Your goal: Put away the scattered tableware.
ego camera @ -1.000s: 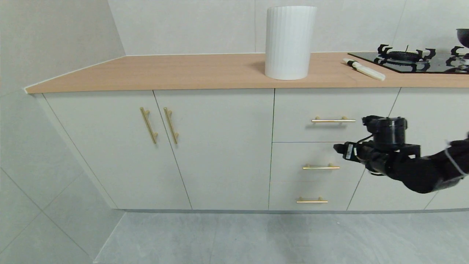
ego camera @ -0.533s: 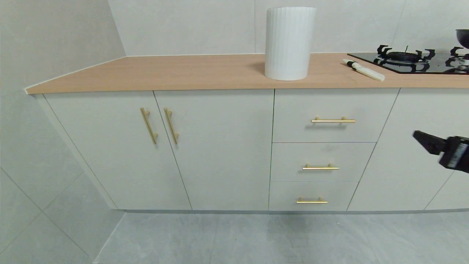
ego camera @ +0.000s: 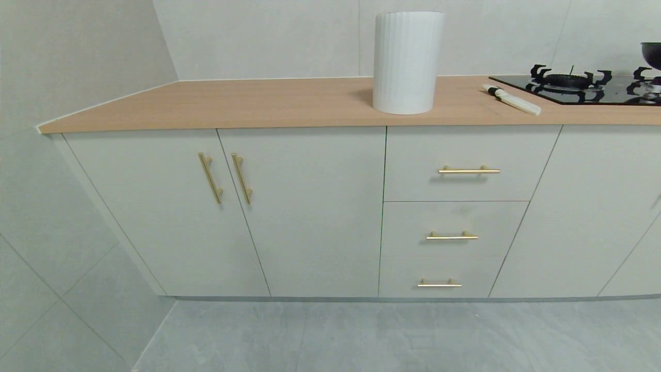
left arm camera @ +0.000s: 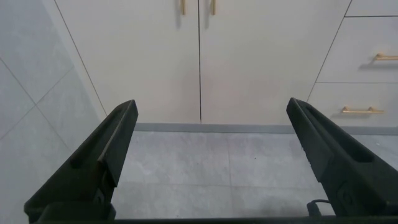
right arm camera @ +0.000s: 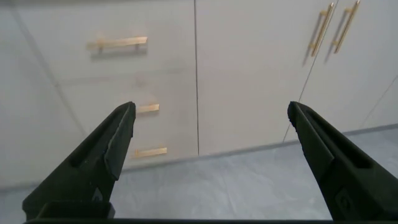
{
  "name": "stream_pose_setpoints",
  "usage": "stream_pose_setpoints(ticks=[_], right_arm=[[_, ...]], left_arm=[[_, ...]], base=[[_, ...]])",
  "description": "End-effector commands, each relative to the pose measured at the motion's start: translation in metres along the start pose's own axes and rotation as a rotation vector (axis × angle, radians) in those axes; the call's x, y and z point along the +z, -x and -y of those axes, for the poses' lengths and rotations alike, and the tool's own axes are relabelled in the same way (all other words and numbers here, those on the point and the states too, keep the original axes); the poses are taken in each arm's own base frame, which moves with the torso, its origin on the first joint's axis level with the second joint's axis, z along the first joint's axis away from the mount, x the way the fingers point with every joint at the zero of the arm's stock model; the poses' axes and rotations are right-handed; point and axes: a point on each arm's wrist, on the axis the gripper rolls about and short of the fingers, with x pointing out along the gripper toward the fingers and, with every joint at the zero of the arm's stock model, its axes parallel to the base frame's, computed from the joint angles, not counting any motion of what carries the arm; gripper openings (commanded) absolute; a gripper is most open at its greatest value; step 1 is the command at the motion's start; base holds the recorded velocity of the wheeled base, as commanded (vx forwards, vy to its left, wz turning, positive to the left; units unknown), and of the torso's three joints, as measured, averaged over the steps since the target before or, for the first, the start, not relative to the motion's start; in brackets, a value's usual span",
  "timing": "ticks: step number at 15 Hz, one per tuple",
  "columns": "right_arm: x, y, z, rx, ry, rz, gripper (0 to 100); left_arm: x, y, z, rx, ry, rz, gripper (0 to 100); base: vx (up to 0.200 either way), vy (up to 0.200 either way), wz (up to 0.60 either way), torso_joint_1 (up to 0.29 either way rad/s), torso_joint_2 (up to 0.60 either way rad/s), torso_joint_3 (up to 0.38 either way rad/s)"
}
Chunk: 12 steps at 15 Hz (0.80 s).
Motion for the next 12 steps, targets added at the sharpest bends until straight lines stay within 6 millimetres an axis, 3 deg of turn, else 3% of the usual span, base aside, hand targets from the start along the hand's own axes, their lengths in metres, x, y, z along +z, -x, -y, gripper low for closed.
stream_pose_setpoints(ticks=[1,3,5,7,9,12], right_arm=[[-0.013,0.036,0.009,0.002,-0.028,0.13,100],[-0.022,0.046,0.007,-0.033,-0.029,0.173,100],[-0.034,0.042,0.006,-0.022,-0.021,0.134,100],[-0.05,0.034,0.004,-0.015,-0.044,0.075,100],[-0.08,0.02,0.0,-0.007,-0.031,0.0,100],[-0.098,0.01,-0.004,0.097,-0.037,0.038,100]], left_arm=[[0.0,0.0,0.0,0.001,0.0,0.0,100],[0.0,0.0,0.0,0.001,0.0,0.0,100],[0.0,0.0,0.0,0.002,0.0,0.0,100],[0.0,0.0,0.0,0.002,0.0,0.0,100],[0.0,0.0,0.0,0.001,0.0,0.0,100],[0.0,0.0,0.0,0.001,0.0,0.0,100]], base=[[0.0,0.0,0.0,0.0,0.0,0.0],[0.0,0.0,0.0,0.0,0.0,0.0],[0.0,0.0,0.0,0.0,0.0,0.0],[0.0,0.0,0.0,0.0,0.0,0.0],[0.0,0.0,0.0,0.0,0.0,0.0],[0.0,0.0,0.0,0.0,0.0,0.0]])
